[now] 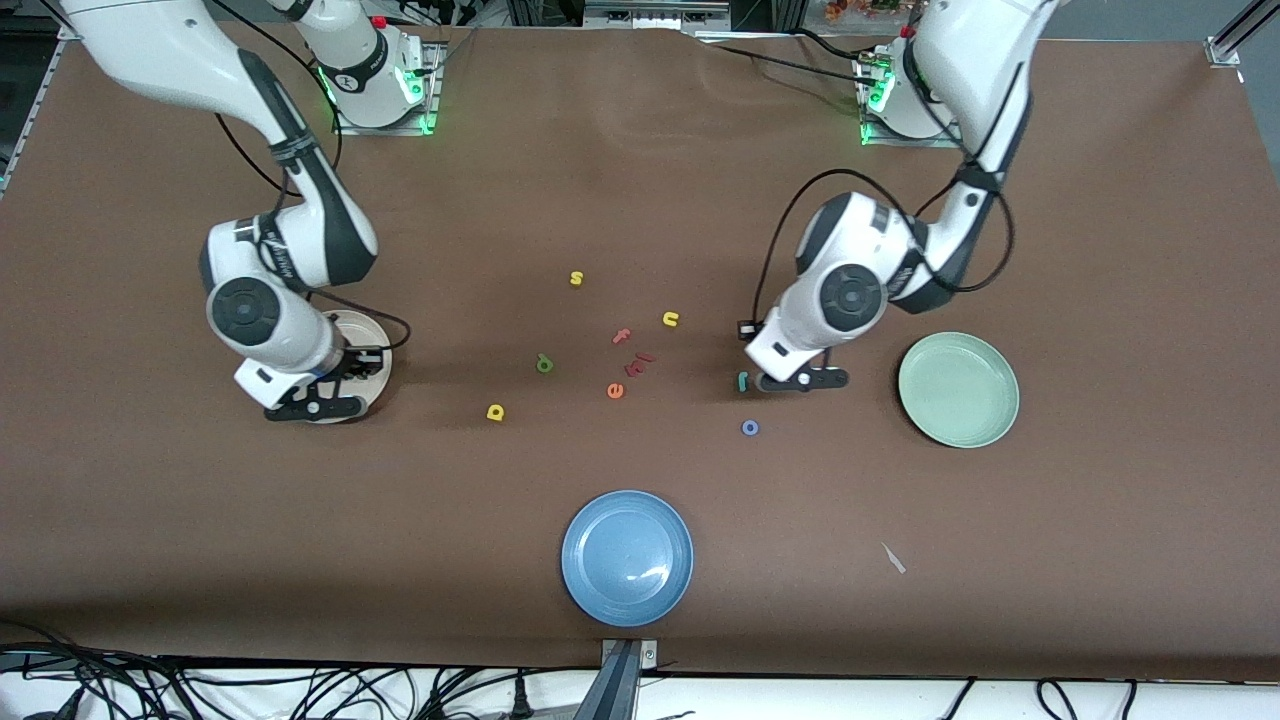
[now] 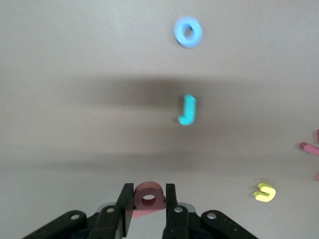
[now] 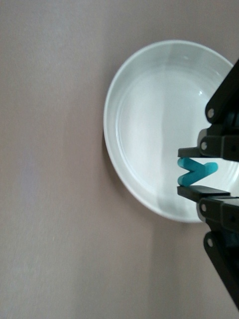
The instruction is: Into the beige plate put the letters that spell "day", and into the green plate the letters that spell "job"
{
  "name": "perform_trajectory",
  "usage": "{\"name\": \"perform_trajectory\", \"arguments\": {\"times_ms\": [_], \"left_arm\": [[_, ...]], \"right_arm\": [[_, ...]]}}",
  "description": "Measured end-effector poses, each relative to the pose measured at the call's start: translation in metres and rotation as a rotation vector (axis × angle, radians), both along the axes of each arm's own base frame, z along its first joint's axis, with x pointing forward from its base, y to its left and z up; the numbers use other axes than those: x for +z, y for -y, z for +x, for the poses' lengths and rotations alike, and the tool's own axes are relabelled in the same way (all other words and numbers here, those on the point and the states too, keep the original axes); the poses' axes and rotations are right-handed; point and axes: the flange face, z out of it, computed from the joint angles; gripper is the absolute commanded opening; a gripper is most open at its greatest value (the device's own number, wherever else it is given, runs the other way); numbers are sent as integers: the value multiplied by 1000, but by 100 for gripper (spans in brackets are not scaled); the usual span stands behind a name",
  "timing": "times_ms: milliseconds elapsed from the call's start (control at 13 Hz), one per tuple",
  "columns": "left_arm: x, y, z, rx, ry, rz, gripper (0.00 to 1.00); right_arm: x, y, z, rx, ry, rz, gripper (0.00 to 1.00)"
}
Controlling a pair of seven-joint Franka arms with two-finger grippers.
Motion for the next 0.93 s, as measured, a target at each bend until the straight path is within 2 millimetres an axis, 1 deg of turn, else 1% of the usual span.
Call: {"name": "perform_trajectory", "arguments": {"times_ms": [77,154,231,386,463,540,617,694,771,925], "left_arm": [[11,-27,11,-6,3,-7,18],[16,-61,22,-23,8,1,18],[17,-100,34,-46,19,26,18],[10,-173,48,-90,21,61,18],[4,-205,51,-108,12,54,18],[-2,-228,51,-122,2,41,18],[-10,-245,50,-133,-10,31,18],[-17,-254,50,-141,-16,24,19],[-26,-256,51,-144,-15,21,28],[-46,-252,50,-150,-26,16,63]], "right_arm": [[-1,13,1,13,1,11,24],[-2,20,1,18,2,15,85],[-3,21,1,22,2,18,100],[-4,17,-1,-1,-4,46,100],[-4,15,-1,-29,-7,73,100],[-3,13,0,-50,-8,94,100],[-1,11,1,-62,-6,108,100],[1,7,2,-73,-2,115,100],[3,1,3,-91,5,117,100],[9,-23,5,-141,20,118,100]]}}
